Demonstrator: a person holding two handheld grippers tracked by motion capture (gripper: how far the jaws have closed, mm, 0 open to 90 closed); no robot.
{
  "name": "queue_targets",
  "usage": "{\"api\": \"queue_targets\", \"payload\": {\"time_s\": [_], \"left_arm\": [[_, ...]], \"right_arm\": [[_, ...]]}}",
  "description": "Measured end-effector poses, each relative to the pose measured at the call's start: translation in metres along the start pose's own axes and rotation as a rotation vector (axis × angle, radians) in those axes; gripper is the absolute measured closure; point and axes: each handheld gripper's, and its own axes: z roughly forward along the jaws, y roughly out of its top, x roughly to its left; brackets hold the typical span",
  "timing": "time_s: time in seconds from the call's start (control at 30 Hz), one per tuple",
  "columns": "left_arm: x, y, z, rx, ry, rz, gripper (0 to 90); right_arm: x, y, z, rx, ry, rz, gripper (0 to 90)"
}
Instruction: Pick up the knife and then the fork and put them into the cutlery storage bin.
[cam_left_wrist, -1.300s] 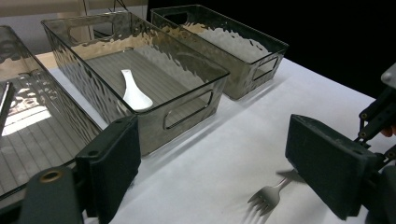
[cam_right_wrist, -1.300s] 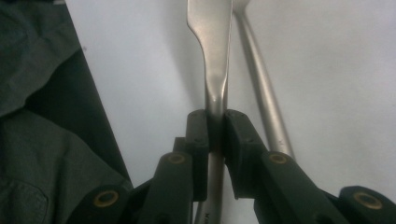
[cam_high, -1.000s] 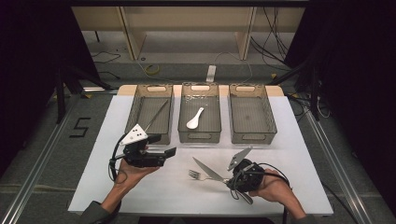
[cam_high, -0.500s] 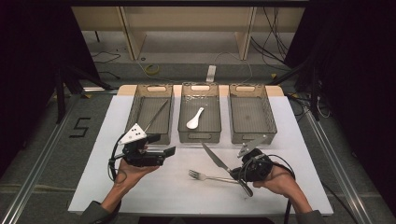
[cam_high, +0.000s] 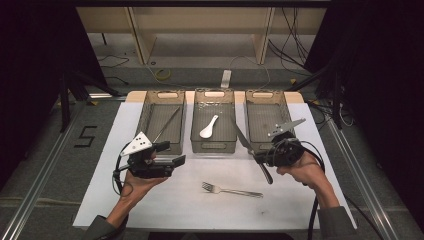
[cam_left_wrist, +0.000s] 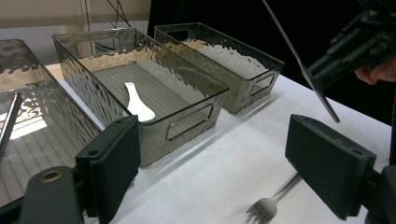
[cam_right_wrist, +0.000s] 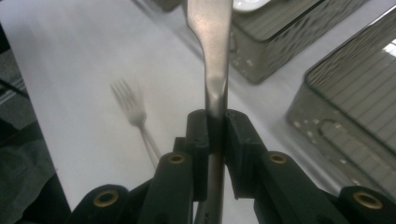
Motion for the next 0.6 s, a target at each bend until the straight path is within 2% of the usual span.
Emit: {"api": "queue_targets", "payload": {"time_s": [0.13, 0.3, 0.6], "left_arm": [[0.001, -0.002, -0.004, -0.006, 0.005, -0.006, 17.7], [0.000, -0.004, -0.008, -0.002, 0.009, 0.003, 17.7], [-0.002, -0.005, -0.008, 0.004, 0.012, 0.020, 17.7]], "right_arm": [[-0.010, 0.010, -0.004, -0.014, -0.015, 0.014, 80.9], [-0.025, 0.022, -0.006, -0.036, -0.033, 0.051, 80.9], [-0.046, 0.044, -0.009, -0.061, -0.053, 0.089, 80.9]]}}
